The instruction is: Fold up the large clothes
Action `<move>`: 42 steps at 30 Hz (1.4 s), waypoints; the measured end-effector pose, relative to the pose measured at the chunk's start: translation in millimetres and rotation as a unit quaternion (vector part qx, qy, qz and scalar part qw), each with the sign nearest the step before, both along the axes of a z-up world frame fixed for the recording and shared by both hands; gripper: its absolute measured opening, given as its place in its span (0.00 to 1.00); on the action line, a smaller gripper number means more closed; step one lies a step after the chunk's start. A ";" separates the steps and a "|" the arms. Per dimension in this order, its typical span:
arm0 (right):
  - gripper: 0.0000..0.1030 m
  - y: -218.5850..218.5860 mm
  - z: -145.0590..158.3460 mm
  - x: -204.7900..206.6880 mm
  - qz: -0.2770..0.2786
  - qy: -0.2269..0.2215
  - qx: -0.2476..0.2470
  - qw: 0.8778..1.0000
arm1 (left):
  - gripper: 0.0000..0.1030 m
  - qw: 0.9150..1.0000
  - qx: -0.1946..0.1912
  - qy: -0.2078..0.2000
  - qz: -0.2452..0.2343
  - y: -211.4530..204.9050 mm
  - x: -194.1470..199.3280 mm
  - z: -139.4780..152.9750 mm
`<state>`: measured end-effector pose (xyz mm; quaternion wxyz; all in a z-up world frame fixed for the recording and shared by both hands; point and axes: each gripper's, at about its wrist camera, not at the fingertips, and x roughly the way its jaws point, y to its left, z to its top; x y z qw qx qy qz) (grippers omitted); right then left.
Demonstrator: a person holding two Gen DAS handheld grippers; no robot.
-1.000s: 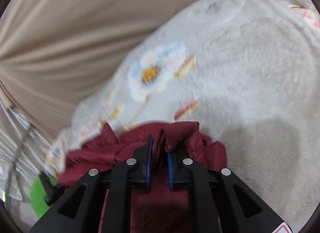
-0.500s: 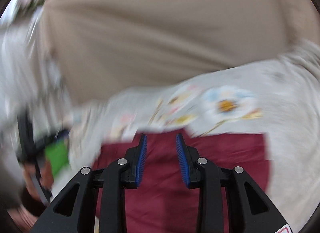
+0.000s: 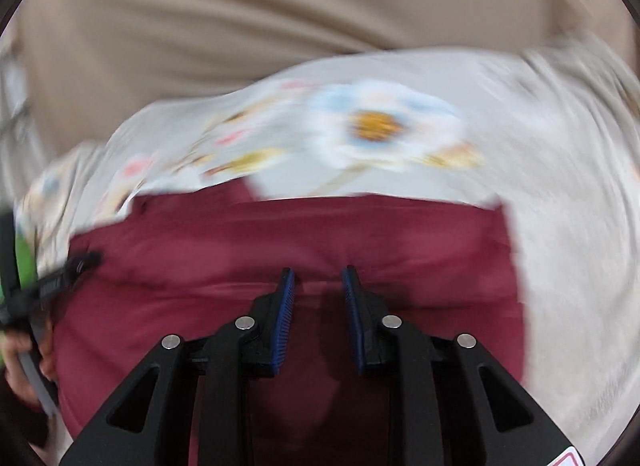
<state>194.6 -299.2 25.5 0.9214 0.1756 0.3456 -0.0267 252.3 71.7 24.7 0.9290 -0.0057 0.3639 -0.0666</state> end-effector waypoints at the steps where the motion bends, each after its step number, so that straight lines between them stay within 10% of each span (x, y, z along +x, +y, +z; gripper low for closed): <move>1: 0.01 -9.9 -4.2 -3.3 -0.012 0.000 0.008 1.000 | 0.69 1.000 -0.009 0.002 0.004 9.9 -0.6 -3.5; 7: 0.00 -39.9 -22.3 -12.7 -0.051 0.011 0.057 0.997 | 0.69 1.000 -0.024 0.009 0.010 26.9 -4.6 -12.5; 16: 0.00 -11.1 -10.2 -10.3 -0.092 0.035 -0.056 0.994 | 0.70 1.000 0.009 0.015 0.022 15.9 -1.6 -12.9; 22: 0.20 45.6 42.9 -71.6 -0.045 0.009 -0.091 0.995 | 0.74 0.998 0.055 -0.006 0.027 10.2 -52.6 11.7; 42: 0.21 108.7 -18.2 -127.7 0.004 0.047 -0.115 0.992 | 0.82 0.999 0.045 0.020 0.017 28.1 -127.3 -16.0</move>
